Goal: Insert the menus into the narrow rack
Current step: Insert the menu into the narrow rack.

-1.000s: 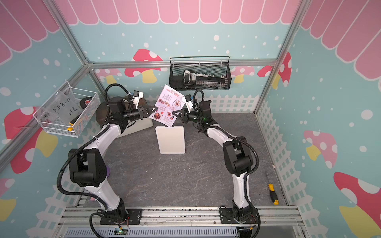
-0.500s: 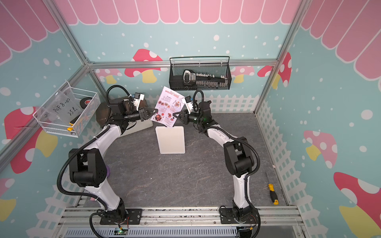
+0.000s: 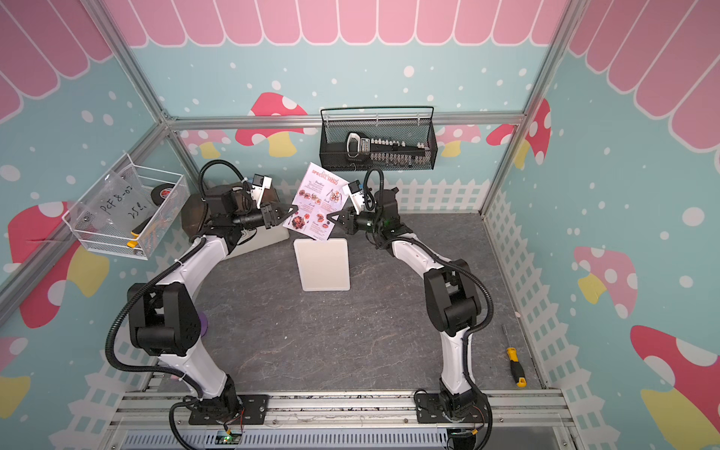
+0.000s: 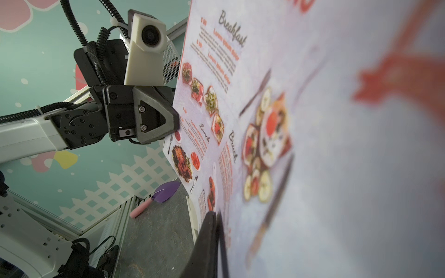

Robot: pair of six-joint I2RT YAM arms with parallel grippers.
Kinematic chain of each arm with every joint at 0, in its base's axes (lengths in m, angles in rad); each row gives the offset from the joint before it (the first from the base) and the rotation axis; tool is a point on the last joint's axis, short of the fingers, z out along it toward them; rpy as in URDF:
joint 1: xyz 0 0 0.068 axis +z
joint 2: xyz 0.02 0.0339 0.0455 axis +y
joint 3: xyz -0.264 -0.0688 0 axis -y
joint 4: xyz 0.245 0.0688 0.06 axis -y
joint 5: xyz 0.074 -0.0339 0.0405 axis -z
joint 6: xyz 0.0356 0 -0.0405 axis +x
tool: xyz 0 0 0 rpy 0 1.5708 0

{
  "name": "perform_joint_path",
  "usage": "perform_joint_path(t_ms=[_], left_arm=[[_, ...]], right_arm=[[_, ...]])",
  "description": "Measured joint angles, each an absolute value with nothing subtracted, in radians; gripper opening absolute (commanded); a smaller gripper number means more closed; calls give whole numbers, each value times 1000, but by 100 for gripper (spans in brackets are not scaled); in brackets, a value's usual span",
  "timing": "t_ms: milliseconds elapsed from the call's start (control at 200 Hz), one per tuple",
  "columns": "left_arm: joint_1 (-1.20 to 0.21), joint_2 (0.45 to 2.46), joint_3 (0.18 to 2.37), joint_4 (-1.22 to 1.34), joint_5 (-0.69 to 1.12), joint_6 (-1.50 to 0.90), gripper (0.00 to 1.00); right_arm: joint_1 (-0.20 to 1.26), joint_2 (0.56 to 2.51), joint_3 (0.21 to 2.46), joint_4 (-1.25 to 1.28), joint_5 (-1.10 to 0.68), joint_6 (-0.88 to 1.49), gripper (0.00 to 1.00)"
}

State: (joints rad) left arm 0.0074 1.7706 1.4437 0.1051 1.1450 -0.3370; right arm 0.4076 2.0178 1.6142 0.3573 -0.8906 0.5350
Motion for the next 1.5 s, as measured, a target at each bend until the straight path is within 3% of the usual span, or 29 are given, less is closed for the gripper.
perform_joint_path(t_ms=[1501], left_arm=[[-16, 1717, 1413, -20, 1101, -253, 0]], right_arm=[[408, 1946, 1592, 248, -891, 461, 10]])
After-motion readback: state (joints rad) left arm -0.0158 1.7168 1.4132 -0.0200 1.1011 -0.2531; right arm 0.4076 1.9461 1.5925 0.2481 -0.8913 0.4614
